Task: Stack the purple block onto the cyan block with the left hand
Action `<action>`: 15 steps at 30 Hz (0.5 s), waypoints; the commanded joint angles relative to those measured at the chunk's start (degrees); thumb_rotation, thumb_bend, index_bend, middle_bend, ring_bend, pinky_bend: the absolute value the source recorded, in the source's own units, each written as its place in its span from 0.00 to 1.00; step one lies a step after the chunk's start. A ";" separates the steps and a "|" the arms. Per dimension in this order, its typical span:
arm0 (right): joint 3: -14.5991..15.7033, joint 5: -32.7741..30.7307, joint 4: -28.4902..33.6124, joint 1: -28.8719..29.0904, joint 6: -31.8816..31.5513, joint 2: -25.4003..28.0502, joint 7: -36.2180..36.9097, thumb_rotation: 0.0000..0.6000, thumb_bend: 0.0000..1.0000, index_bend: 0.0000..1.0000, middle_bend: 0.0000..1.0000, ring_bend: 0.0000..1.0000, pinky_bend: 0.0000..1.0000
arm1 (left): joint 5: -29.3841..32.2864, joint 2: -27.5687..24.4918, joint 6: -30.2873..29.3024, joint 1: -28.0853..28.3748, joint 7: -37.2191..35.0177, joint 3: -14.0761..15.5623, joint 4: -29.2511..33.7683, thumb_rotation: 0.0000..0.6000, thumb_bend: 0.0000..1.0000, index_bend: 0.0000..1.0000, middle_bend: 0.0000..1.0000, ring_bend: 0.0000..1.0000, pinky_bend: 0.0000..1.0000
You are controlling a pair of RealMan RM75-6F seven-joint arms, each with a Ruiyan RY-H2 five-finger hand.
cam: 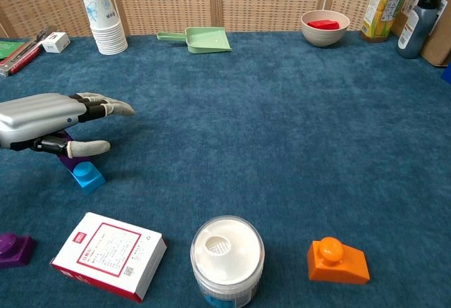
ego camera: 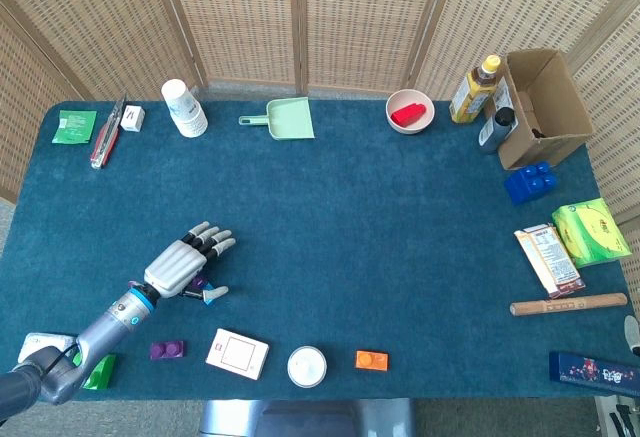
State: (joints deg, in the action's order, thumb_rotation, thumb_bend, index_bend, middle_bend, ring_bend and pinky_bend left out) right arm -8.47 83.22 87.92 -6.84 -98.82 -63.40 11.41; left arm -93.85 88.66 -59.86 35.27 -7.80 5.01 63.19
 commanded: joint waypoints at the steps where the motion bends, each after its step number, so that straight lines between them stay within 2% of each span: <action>1: -0.02 0.00 0.15 -0.08 -0.05 0.11 0.05 1.00 0.34 0.38 0.29 0.11 0.22 | -0.10 1.78 0.15 -0.21 0.30 0.28 -2.42 0.00 0.25 0.01 0.00 0.00 0.00; 11: -0.18 -0.14 0.66 -0.31 -0.22 0.46 0.05 1.00 0.34 0.38 0.29 0.11 0.22 | -0.71 4.15 -0.87 -0.20 -0.58 0.33 -6.02 0.00 0.25 0.00 0.00 0.00 0.00; 15: -0.17 -0.33 0.76 -0.36 -0.03 0.55 0.01 1.00 0.34 0.38 0.29 0.11 0.22 | -0.32 3.95 -3.55 -0.52 -2.56 -1.06 -5.66 0.00 0.24 0.00 0.00 0.00 0.00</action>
State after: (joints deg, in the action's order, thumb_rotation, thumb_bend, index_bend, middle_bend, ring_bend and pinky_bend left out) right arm -8.65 82.89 88.67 -7.19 -98.84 -62.85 11.42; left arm -94.36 92.77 -62.19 34.91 -9.45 4.68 57.30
